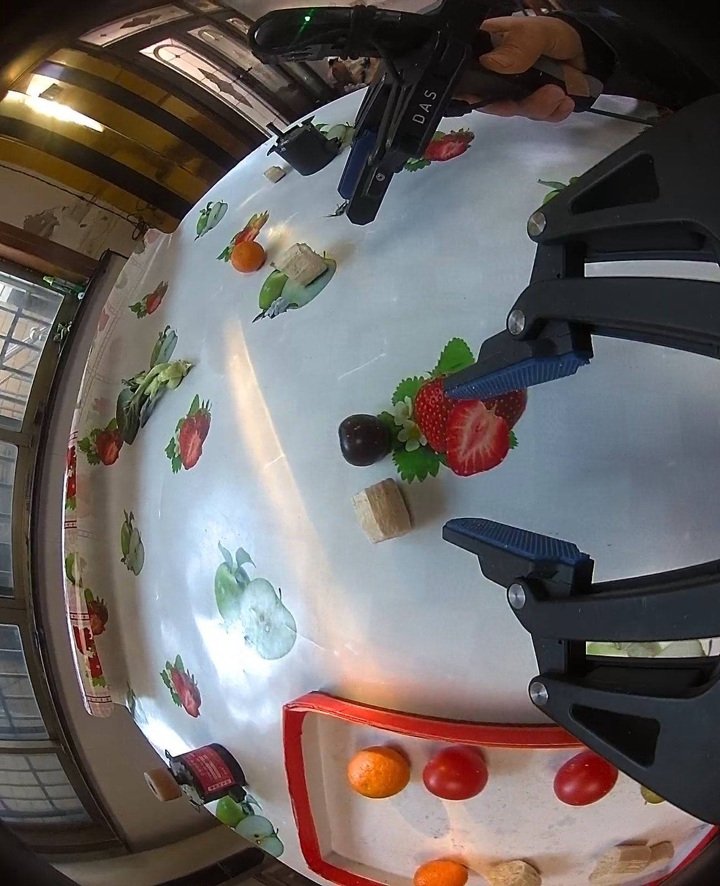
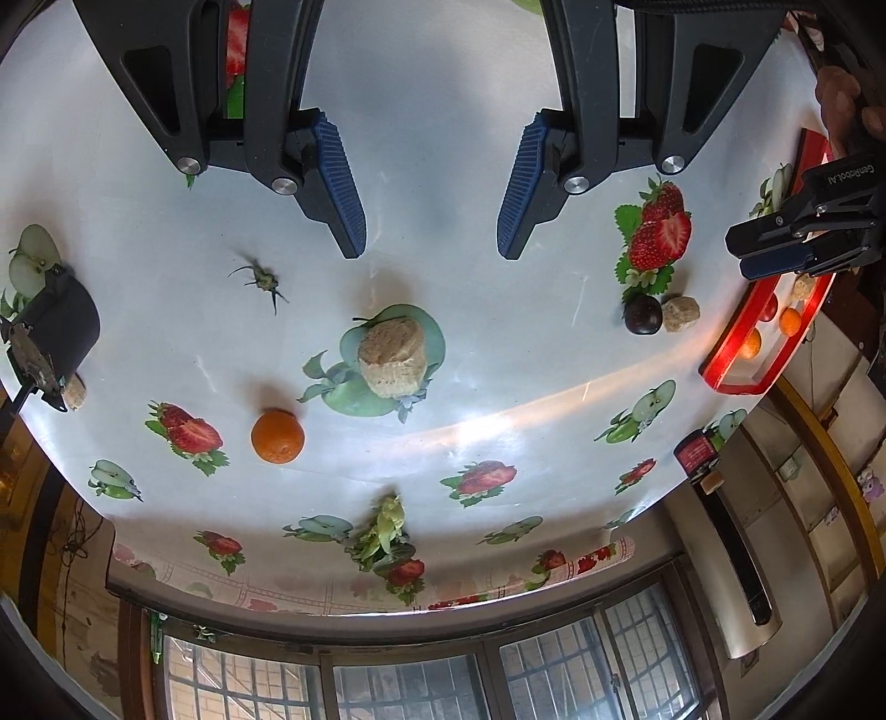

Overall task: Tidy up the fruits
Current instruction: 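Grasp the dark plum with the left tool while the right tool grasps the orange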

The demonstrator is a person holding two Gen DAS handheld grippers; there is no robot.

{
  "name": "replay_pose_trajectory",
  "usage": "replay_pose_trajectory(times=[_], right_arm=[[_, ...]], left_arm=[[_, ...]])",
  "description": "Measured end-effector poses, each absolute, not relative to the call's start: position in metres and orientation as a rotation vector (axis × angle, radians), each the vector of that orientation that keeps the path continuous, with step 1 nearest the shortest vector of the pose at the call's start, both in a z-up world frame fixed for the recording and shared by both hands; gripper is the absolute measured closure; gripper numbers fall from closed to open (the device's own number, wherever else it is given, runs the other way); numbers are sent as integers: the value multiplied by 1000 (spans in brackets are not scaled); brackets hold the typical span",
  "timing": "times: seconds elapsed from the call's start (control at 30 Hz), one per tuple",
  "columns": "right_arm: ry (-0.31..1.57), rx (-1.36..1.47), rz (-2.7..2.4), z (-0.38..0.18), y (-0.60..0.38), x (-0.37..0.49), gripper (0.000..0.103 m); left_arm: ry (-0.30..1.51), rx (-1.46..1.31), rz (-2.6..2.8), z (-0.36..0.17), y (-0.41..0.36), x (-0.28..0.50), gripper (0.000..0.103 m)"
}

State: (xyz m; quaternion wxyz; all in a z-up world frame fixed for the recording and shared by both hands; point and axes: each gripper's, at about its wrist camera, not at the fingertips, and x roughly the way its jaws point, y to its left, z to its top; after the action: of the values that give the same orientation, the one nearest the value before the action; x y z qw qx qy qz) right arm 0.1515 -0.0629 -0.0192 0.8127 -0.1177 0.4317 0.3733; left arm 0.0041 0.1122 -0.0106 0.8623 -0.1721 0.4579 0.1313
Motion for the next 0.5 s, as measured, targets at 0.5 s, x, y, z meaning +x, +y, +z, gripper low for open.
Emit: replay_pose_trajectory(times=[0.5], right_arm=[[894, -191, 720, -7, -57, 223, 51]], left_arm=[[1039, -217, 242, -30, 105, 71, 61]])
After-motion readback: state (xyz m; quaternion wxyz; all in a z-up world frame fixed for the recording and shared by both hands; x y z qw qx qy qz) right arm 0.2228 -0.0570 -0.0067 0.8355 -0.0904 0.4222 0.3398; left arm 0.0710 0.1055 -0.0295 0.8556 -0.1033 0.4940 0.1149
